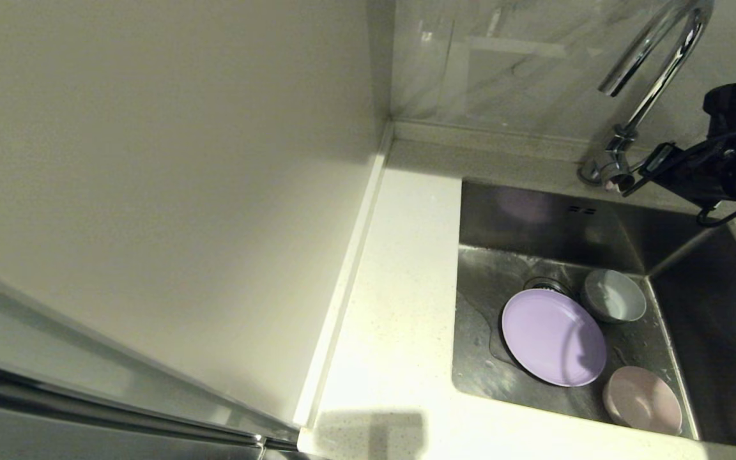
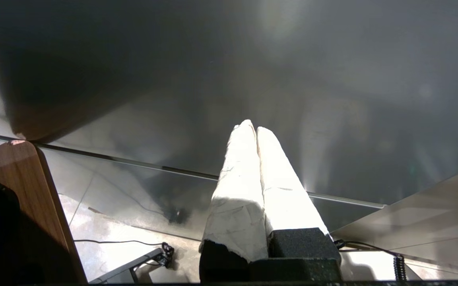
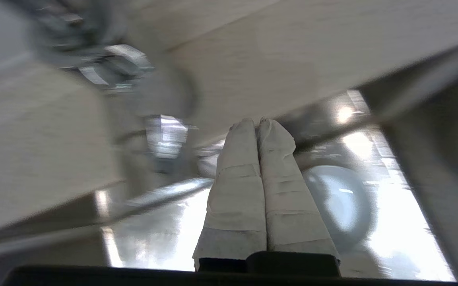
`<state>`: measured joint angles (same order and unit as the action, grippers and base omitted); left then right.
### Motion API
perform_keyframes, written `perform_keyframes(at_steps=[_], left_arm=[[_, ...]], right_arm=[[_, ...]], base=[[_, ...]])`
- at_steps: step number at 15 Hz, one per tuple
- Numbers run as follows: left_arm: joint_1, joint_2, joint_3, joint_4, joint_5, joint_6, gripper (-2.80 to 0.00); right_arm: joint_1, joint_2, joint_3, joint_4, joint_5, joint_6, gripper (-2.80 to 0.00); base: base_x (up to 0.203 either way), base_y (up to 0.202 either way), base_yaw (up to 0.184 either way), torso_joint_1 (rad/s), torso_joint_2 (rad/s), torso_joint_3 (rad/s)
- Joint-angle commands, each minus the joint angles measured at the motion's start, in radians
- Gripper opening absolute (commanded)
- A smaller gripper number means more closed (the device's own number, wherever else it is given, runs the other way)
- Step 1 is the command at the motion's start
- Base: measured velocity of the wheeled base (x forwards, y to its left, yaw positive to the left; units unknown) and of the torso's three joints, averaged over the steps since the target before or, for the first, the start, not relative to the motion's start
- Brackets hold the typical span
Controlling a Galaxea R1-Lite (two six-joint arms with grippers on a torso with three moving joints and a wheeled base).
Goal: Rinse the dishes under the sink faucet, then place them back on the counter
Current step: Turn off the faucet
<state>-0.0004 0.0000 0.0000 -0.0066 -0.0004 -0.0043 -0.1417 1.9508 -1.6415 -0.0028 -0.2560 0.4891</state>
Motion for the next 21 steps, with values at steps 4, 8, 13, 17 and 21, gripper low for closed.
perform_keyframes(at_steps=[4,8,13,17,21], left_arm=[[-0.001,0.000,0.003,0.000,0.000,0.000,-2.80],[0.000,0.000,0.003,0.000,0.000,0.000,-2.80],[0.000,0.000,0.003,0.000,0.000,0.000,-2.80],[0.000,0.000,0.003,0.000,0.000,0.000,-2.80],[0.000,0.000,0.002,0.000,0.000,0.000,-2.80]], right_arm=[[-0.078,-0.203,0.303,-0.003,-0.006,-0.130,-2.80],[-0.088,-0.265,0.631,-0.145,0.017,-0.272,-2.80],[-0.049,-0.148,0.702,-0.220,0.177,-0.419,-2.80],[0.044,-0.035,0.627,-0.231,0.194,-0.436,-2.80],[0.069,0.093,0.487,-0.231,0.092,-0.453,-2.80]], base=[[0.000,0.000,0.000,0.000,0.00,0.000],[0.000,0.000,0.000,0.000,0.00,0.000],[0.000,0.000,0.000,0.000,0.00,0.000],[0.000,0.000,0.000,0.000,0.00,0.000],[0.000,0.000,0.000,0.000,0.00,0.000]])
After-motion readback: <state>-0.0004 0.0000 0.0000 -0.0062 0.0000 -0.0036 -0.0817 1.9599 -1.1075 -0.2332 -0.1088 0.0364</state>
